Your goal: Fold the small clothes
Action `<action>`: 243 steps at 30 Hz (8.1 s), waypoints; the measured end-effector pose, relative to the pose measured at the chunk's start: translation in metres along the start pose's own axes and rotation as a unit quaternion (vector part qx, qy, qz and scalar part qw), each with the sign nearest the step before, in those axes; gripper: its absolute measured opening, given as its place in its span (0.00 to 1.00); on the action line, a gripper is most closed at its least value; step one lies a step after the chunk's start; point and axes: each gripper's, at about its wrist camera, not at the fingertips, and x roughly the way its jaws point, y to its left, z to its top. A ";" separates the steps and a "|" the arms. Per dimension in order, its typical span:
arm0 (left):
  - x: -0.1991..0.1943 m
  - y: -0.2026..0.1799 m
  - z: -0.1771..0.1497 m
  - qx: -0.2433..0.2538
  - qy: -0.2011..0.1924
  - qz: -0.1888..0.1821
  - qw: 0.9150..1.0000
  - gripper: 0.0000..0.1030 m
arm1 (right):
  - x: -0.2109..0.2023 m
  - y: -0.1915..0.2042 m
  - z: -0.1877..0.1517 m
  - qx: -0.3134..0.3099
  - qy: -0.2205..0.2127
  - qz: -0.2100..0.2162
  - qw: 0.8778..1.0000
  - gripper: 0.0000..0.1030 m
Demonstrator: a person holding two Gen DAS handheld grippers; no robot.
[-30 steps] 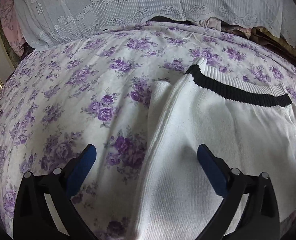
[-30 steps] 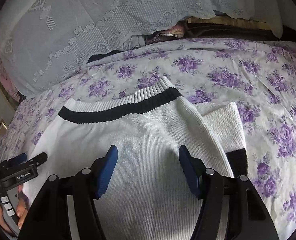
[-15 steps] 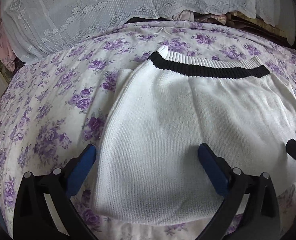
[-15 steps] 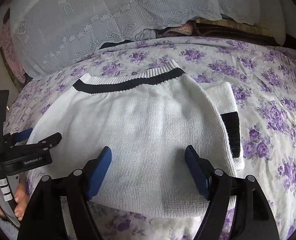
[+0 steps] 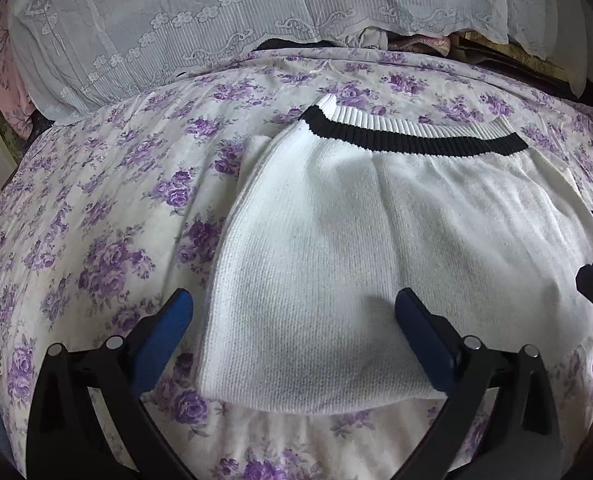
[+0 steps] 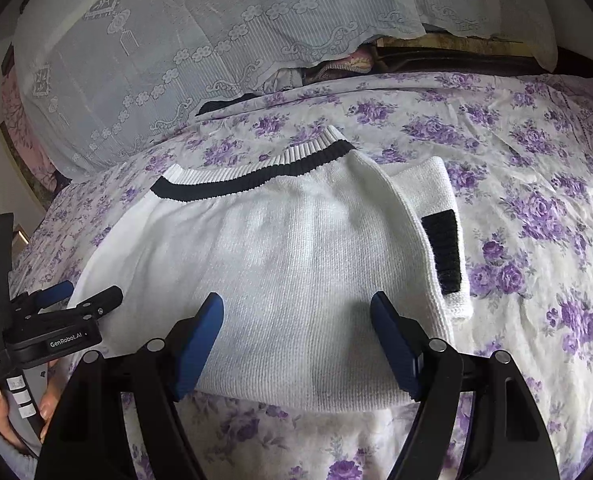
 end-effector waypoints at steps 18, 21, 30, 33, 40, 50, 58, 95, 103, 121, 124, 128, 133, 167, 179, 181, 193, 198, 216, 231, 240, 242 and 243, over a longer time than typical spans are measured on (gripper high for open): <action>-0.023 -0.012 -0.011 0.019 -0.018 -0.006 1.000 0.96 | -0.043 -0.064 -0.025 0.143 -0.010 0.079 0.987 0.77; -0.024 -0.014 -0.013 0.021 -0.018 -0.005 1.000 0.96 | -0.040 -0.079 -0.029 0.184 -0.003 0.105 0.977 0.77; -0.020 -0.017 -0.015 0.029 -0.012 -0.005 1.000 0.96 | -0.024 -0.094 -0.035 0.227 0.012 0.139 0.964 0.79; -0.020 -0.020 -0.015 0.033 -0.012 -0.001 0.999 0.96 | -0.022 -0.089 -0.034 0.201 0.009 0.138 0.970 0.83; -0.016 -0.017 0.003 0.018 0.000 -0.017 1.000 0.96 | -0.009 -0.077 -0.023 0.184 0.032 0.125 0.974 0.94; 0.015 -0.031 0.014 0.020 0.016 0.000 1.000 0.96 | 0.023 -0.095 0.003 0.224 0.022 0.124 0.967 0.64; 0.015 -0.035 0.010 0.030 -0.002 0.015 0.999 0.96 | 0.041 -0.090 0.011 0.194 0.016 0.093 0.976 0.54; 0.044 -0.100 0.090 0.094 0.044 -0.058 0.993 0.96 | -0.022 0.023 0.030 -0.051 -0.058 0.042 0.996 0.28; 0.046 -0.079 0.117 0.075 0.022 -0.015 0.997 0.96 | -0.022 0.067 0.035 -0.123 -0.065 0.036 0.990 0.28; 0.044 0.088 0.117 -0.045 0.009 0.051 0.998 0.96 | 0.022 0.219 0.043 -0.219 -0.032 0.081 0.972 0.28; 0.050 0.102 0.106 -0.054 0.014 0.049 0.997 0.96 | 0.031 0.229 0.034 -0.231 -0.023 0.074 0.970 0.28; 0.059 0.110 0.096 -0.054 0.020 0.056 0.997 0.96 | 0.041 0.241 0.023 -0.244 -0.013 0.060 0.968 0.28; 0.075 0.119 0.086 -0.057 0.035 0.064 0.996 0.96 | 0.056 0.245 0.010 -0.258 0.001 0.048 0.965 0.29; 0.025 0.090 0.050 0.018 0.002 0.138 0.990 0.96 | 0.026 0.204 -0.009 -0.245 0.028 0.057 0.967 0.45; 0.022 0.133 0.048 -0.071 0.014 0.065 0.995 0.96 | 0.018 0.190 0.036 -0.189 0.029 0.108 0.975 0.47; 0.007 0.124 0.051 -0.054 -0.015 0.059 0.997 0.96 | 0.020 0.186 0.056 -0.164 0.015 0.103 0.981 0.47; 0.028 0.075 0.038 0.044 -0.032 0.132 0.990 0.96 | 0.106 0.154 0.078 -0.046 0.077 0.073 0.993 0.49; 0.030 0.082 0.037 0.031 -0.024 0.118 0.992 0.96 | 0.100 0.147 0.076 -0.031 0.073 0.097 0.992 0.49; 0.009 0.082 0.031 0.008 -0.026 0.071 0.997 0.96 | 0.041 0.110 0.015 -0.075 0.061 0.092 0.991 0.67; 0.008 0.116 0.023 -0.070 0.023 -0.166 0.983 0.96 | 0.045 0.073 0.017 0.032 0.078 0.180 0.980 0.74; 0.051 0.097 0.007 -0.102 0.133 -0.334 0.928 0.96 | 0.046 0.028 0.022 0.136 0.084 0.237 0.958 0.76; 0.054 0.090 0.007 -0.096 0.133 -0.327 0.931 0.96 | 0.054 0.021 0.022 0.159 0.096 0.247 0.951 0.76; 0.053 0.087 0.009 -0.094 0.130 -0.330 0.930 0.96 | 0.056 0.024 0.023 0.160 0.098 0.248 0.950 0.76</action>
